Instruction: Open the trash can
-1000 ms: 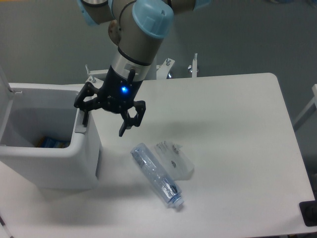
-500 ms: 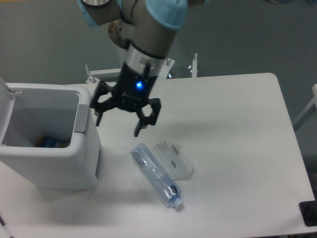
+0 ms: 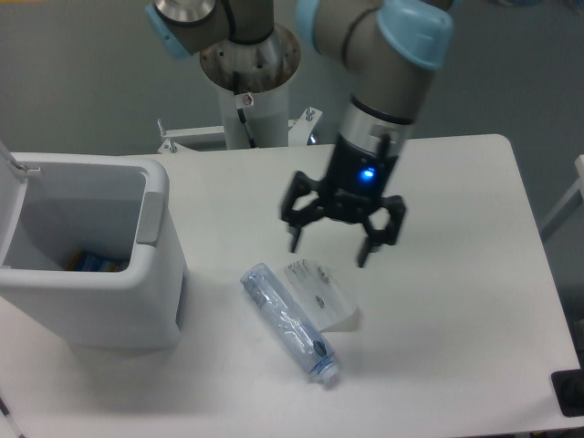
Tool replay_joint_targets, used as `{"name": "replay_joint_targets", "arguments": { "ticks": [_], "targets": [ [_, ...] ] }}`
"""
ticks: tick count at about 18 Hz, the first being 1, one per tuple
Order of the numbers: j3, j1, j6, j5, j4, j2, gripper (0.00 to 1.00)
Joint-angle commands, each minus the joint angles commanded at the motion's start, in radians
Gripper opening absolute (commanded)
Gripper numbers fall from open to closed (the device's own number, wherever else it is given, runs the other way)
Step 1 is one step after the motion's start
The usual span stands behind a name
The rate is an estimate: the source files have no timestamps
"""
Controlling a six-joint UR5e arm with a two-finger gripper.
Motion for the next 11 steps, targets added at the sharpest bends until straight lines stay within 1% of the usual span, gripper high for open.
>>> {"name": "replay_joint_targets", "arguments": {
  "ticks": [2, 4, 6, 9, 11],
  "targets": [
    [-0.006, 0.005, 0.066, 0.044, -0.002, -0.011, 1.00],
    [-0.012, 0.006, 0.138, 0.121, -0.002, -0.029, 1.00],
    [-0.008, 0.005, 0.166, 0.184, 0.000, -0.054, 1.00],
    [0.000, 0.003, 0.178, 0.207, -0.002, -0.058, 1.00],
    [0.000, 0.005, 0.212, 0.221, -0.002, -0.058, 1.00]
  ]
}}
